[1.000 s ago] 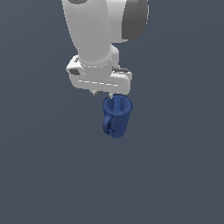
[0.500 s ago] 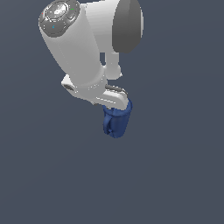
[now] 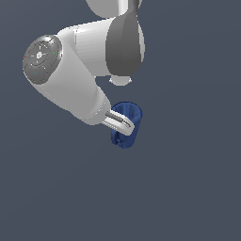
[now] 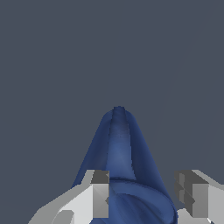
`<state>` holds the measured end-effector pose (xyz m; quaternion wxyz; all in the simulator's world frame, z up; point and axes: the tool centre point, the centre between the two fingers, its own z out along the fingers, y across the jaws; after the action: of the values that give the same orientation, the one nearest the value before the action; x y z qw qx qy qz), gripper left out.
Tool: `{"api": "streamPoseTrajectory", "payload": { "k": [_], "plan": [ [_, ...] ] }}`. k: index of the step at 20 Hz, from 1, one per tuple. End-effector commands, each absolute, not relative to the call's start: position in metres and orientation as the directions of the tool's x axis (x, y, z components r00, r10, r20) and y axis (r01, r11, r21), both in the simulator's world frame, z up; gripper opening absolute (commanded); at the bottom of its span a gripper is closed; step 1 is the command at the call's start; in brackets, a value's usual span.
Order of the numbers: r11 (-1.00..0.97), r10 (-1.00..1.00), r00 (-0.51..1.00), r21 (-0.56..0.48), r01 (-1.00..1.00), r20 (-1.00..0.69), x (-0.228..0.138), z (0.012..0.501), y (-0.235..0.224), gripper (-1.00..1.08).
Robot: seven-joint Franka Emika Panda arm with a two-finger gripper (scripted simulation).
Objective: Pick up the object and move it to a goal position.
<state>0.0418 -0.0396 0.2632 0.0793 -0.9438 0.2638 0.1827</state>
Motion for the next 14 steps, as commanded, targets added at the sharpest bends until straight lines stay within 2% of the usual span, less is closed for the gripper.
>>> {"api": "streamPoseTrajectory", "payload": {
  "k": [1, 14],
  "plan": [
    [-0.829, -0.490, 0.766, -0.049, -0.557, -0.417, 0.047, 0.257, -0.040, 0.28],
    [-0.748, -0.552, 0.634, -0.015, -0.663, -0.541, 0.063, 0.225, -0.040, 0.28]
  ]
}}
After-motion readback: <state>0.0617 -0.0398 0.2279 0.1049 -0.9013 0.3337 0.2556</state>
